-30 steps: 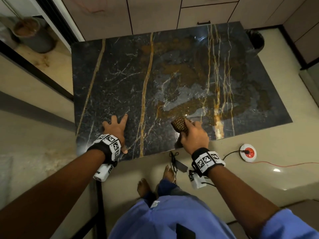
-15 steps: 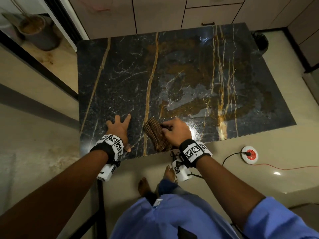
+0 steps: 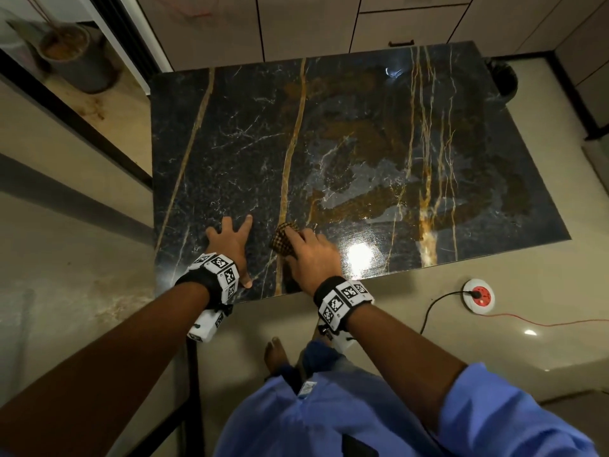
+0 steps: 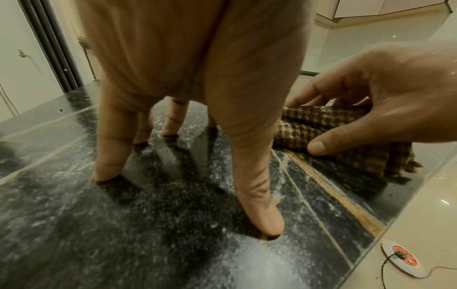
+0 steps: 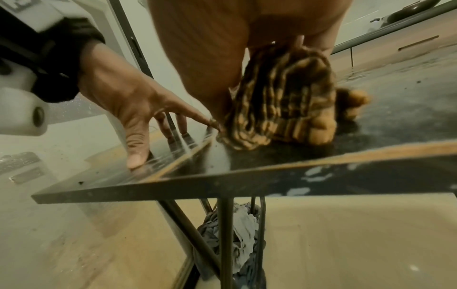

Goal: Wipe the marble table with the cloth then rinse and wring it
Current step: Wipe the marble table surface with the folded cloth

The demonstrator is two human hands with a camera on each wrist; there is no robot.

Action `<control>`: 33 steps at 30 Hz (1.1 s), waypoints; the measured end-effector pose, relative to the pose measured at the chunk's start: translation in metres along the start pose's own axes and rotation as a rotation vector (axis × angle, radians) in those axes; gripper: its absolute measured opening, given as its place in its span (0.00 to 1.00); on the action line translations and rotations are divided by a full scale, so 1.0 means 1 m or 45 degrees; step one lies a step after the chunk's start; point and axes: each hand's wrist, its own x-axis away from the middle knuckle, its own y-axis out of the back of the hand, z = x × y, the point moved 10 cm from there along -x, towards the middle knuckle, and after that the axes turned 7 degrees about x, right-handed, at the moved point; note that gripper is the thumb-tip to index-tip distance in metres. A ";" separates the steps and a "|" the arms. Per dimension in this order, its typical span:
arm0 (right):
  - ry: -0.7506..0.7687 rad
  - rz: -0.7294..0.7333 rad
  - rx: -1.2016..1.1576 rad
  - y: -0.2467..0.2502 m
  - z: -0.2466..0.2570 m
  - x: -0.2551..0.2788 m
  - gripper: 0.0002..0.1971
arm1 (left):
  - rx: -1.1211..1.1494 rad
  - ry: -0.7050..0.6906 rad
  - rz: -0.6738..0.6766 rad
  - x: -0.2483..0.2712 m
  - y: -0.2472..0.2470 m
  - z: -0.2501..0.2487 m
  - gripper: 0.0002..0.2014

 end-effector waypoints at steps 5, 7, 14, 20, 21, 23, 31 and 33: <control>-0.122 -0.013 -0.051 0.018 -0.050 -0.034 0.26 | 0.004 -0.007 0.014 0.001 0.000 0.001 0.70; -0.285 -0.016 -0.042 0.035 -0.092 -0.052 0.24 | -0.010 -0.014 0.020 0.003 0.000 0.001 0.70; -0.507 -0.076 -0.132 0.065 -0.136 -0.068 0.28 | -0.173 -0.011 -0.008 0.008 0.006 -0.005 0.68; 0.023 0.062 -0.153 0.017 0.002 -0.058 0.25 | -0.202 0.022 -0.015 0.007 0.006 -0.006 0.68; 0.057 0.086 -0.129 0.013 0.008 -0.061 0.24 | -0.177 0.029 -0.004 0.006 0.005 -0.005 0.68; 0.098 0.091 -0.094 0.015 0.003 -0.072 0.23 | -0.119 0.045 0.016 0.003 0.003 -0.002 0.69; -0.485 -0.004 0.033 0.071 -0.195 -0.111 0.22 | -0.081 0.061 0.020 -0.001 0.000 -0.001 0.71; -0.480 -0.042 0.035 0.075 -0.195 -0.105 0.23 | -0.088 0.065 0.021 -0.002 0.000 -0.002 0.71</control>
